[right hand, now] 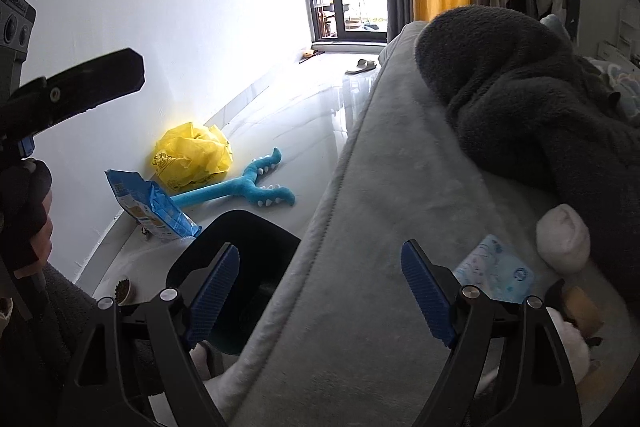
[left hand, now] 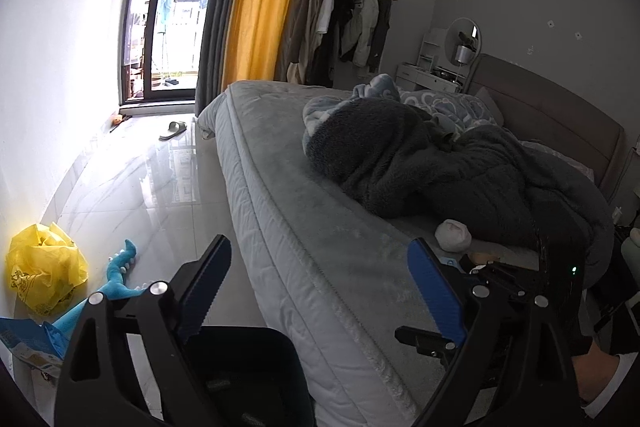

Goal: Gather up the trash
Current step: 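Move both tools back toward the remaining trash on the bed, then grasp the black 'face' tissue pack with left gripper while right grasps cardboard tube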

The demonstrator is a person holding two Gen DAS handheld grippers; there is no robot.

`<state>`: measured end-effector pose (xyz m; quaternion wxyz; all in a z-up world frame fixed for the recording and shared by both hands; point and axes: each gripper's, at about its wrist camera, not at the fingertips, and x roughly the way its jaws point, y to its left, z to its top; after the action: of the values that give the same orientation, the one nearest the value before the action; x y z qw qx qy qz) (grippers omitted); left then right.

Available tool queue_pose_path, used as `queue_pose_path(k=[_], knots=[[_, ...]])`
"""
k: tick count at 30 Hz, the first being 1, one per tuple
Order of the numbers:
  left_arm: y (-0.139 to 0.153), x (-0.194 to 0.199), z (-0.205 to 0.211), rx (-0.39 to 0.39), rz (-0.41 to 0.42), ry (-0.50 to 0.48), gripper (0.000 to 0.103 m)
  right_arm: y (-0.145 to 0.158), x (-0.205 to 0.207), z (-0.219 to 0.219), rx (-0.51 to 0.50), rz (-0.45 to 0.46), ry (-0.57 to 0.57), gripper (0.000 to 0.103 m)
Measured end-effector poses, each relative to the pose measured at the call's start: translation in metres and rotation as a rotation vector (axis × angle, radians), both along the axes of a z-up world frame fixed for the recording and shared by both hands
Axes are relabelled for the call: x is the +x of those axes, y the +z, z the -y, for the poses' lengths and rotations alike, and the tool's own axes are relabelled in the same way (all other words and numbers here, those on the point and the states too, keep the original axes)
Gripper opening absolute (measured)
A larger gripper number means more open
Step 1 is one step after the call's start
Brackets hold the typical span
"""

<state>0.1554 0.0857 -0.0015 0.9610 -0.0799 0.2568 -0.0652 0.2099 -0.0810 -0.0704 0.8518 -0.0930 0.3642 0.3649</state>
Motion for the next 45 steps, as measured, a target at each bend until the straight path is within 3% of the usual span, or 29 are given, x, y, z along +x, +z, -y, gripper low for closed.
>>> queue_pose_path(k=[8,14,32,45], knots=[[-0.012,0.013,0.044,0.007,-0.033,-0.091,0.093,0.013,0.009,0.061,0.042,0.034,-0.055,0.084],[-0.025,0.024,0.078,-0.030,-0.085,-0.172,0.094,0.018,0.013,0.100,0.051,0.044,-0.117,0.084],[-0.070,0.038,0.181,0.010,-0.226,-0.474,0.096,0.005,0.017,0.182,0.106,-0.001,-0.149,0.084],[-0.105,0.048,0.222,0.087,-0.310,-0.520,0.096,-0.005,0.011,0.209,0.125,-0.031,-0.145,0.084]])
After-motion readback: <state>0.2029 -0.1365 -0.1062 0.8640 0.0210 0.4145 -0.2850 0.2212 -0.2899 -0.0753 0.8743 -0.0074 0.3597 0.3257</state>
